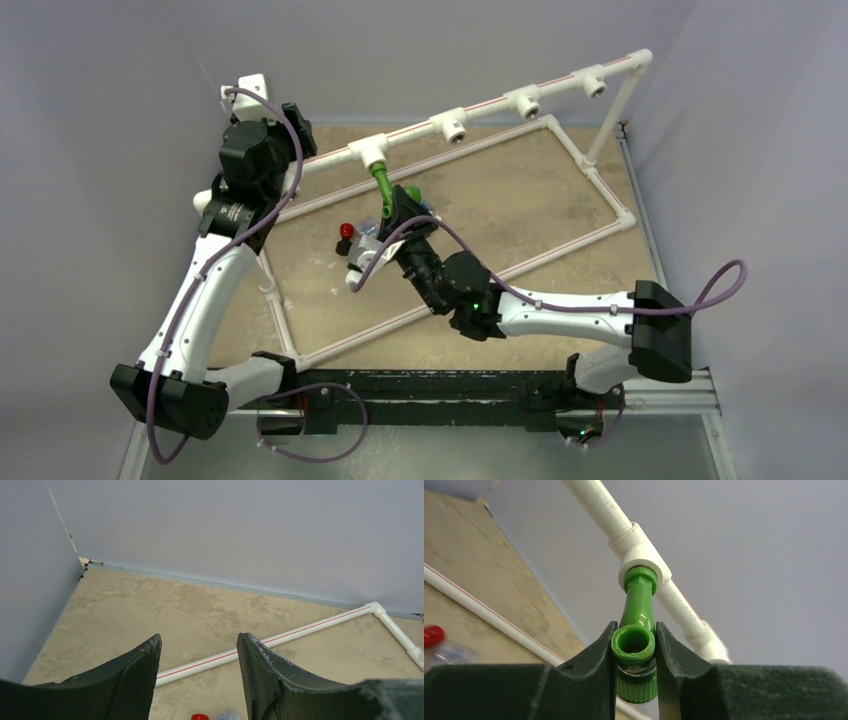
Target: Install the water faucets
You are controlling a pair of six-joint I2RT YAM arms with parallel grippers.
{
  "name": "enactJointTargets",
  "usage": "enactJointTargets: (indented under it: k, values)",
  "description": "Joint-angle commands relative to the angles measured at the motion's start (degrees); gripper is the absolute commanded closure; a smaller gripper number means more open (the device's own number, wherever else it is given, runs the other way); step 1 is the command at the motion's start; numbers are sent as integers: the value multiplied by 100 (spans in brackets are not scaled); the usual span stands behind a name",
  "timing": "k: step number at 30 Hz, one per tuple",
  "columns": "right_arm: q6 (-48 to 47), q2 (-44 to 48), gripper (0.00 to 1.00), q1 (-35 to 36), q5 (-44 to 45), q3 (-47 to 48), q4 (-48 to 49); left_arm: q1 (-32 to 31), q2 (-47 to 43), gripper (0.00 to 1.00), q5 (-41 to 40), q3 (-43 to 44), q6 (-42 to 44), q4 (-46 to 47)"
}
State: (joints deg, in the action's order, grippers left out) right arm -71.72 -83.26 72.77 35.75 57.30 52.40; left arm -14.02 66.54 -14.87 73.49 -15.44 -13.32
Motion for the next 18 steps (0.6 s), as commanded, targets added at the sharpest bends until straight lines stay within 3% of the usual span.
enactJointTargets:
  k: [1, 9, 18]
  values:
    - [2622, -17, 100, -31, 42, 346, 262, -215, -42, 44, 468, -165, 6, -1208]
    - [6318, 64, 100, -26, -141, 370, 578, -213, -11, 44, 459, -157, -18, -1208]
    - [9843, 115, 100, -61, -97, -90, 1783, -215, 69, 44, 459, -65, -20, -1261]
